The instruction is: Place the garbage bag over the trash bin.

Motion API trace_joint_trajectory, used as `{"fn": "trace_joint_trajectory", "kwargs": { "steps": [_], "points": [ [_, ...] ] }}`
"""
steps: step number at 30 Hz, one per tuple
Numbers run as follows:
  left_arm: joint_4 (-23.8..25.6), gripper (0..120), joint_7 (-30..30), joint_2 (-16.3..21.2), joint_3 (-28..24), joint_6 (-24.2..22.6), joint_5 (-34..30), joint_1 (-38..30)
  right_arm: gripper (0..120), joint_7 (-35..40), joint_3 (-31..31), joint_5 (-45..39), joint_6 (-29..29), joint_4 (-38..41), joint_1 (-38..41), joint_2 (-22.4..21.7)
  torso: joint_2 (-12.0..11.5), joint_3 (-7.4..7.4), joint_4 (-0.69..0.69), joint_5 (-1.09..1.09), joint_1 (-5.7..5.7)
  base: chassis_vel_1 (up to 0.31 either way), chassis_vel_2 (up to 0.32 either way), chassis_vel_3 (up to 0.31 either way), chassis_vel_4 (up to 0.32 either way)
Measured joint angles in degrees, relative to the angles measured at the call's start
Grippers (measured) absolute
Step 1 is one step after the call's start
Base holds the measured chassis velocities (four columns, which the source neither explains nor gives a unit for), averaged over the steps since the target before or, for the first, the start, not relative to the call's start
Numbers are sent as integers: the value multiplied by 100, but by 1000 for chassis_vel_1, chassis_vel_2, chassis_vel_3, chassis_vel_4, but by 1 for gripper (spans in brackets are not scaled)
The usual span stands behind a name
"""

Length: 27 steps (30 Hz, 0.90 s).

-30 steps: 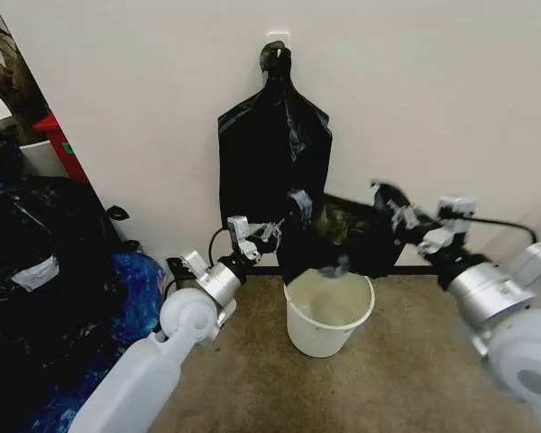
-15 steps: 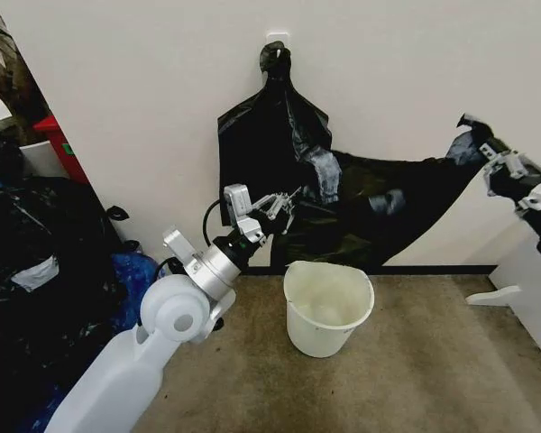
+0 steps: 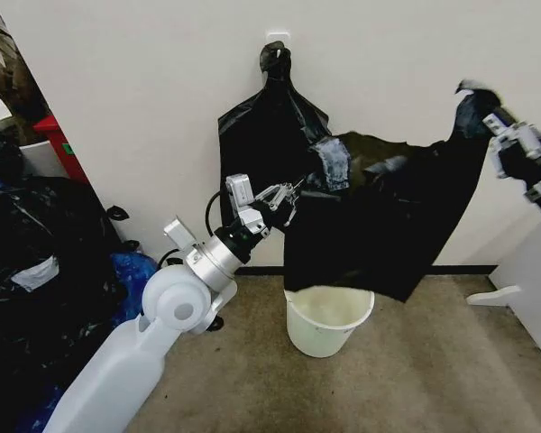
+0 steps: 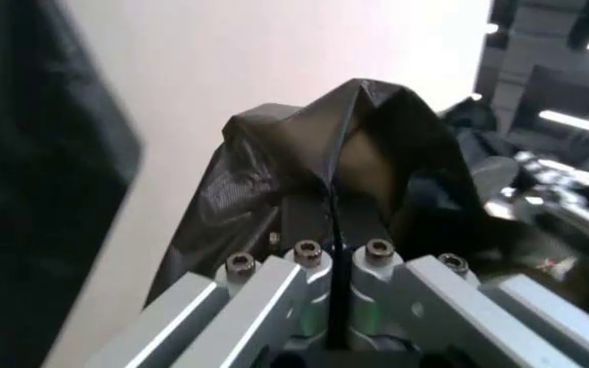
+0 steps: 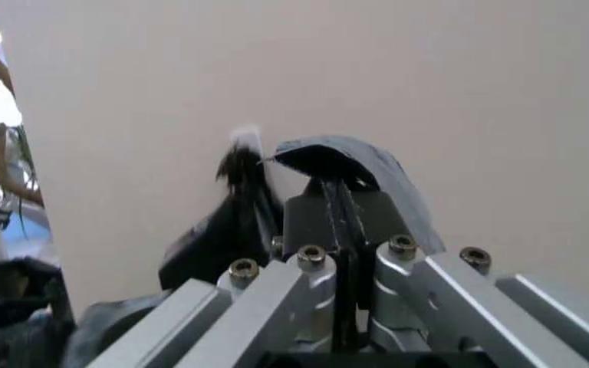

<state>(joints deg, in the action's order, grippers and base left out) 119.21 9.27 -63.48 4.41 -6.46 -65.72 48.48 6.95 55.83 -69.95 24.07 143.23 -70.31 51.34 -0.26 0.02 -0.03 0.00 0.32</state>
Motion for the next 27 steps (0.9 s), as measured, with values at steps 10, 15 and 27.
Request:
{"fn": "trace_joint_trajectory", "kwargs": {
  "steps": [10,15,27],
  "points": [
    [-874,0,208,-190,86,436,633,118,0,-10,-304,162,101,-2,-126,284,0,0,-1,0,0,0,0,0,0],
    [-1071,0,124,-358,68,529,676,-44,0,-15,-322,174,-199,0,75,156,0,0,-2,1,0,0,0,0,0],
    [-1147,0,-49,-509,-12,514,730,-656,0,-344,-952,411,-625,-32,436,246,0,0,-2,1,0,0,0,0,0]
  ]
}}
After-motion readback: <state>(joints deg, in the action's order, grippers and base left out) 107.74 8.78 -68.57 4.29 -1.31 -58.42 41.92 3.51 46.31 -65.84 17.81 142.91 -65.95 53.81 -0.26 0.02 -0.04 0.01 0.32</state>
